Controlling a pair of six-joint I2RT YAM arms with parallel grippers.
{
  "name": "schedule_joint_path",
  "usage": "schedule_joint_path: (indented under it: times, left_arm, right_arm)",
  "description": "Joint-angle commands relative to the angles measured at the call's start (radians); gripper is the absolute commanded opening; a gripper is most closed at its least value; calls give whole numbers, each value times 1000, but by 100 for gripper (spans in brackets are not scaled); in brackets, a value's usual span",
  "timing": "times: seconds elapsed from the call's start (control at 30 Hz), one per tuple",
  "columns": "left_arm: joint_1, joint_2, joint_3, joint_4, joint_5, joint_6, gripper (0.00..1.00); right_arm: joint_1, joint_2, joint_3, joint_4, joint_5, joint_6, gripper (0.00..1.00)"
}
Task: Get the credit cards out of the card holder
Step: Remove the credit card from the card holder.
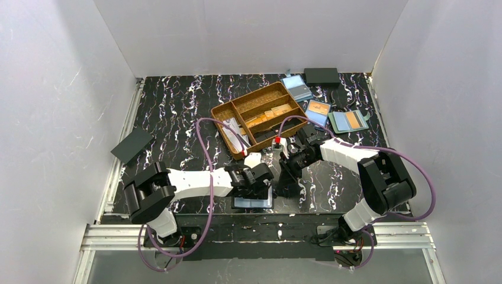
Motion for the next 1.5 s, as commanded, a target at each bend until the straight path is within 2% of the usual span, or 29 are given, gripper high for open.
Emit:
schedule_joint_path:
  times: [0.0, 0.13, 0.27, 0.3, 0.4, 0.5, 0.63, 0.7, 0.8, 0.9, 1.03, 1.23, 1.33, 1.47]
  left_arm:
    - [-2, 34, 38, -86, -28, -24, 64]
    - [-2, 41, 39, -83, -21, -30, 57]
    - [-2, 26, 23, -83, -33, -44, 30]
    - [-2, 17, 14, -80, -38, -50, 26]
    - [7, -19, -34, -36, -25, -67, 19]
    - [39, -75, -129, 109, 48, -85, 16]
    - [100, -159, -307, 345, 159, -124, 16]
    - [123, -191, -353, 404, 187, -142, 16]
    - [144, -221, -376, 402, 199, -144, 17]
    - [166, -247, -400, 395, 200, -172, 28]
    - [192, -280, -419, 343, 163, -232, 37]
    - [196, -314, -369, 137, 79, -260, 40]
    - [197, -336, -330, 69, 51, -224, 40]
    - [197, -414, -331, 152, 106, -55, 43]
  right_arm:
    - [4, 15, 39, -19, -15, -21, 42]
    - [4, 15, 39, -20, -14, -23, 42]
    - [4, 13, 38, -21, -13, -23, 42]
    - [4, 12, 39, -22, -14, -24, 42]
    - [4, 12, 38, -23, -16, -24, 42]
    - [4, 13, 39, -25, -16, -26, 42]
    - [4, 12, 39, -26, -17, -29, 42]
    - [5, 12, 38, -28, -18, -29, 42]
    - [4, 13, 40, -29, -20, -30, 41]
    - [4, 13, 40, -30, -22, -32, 41]
    - [4, 15, 41, -32, -21, -33, 41]
    - [4, 17, 42, -35, -25, -35, 41]
    - [4, 19, 44, -37, -28, -38, 41]
    - [4, 19, 45, -40, -29, -40, 41]
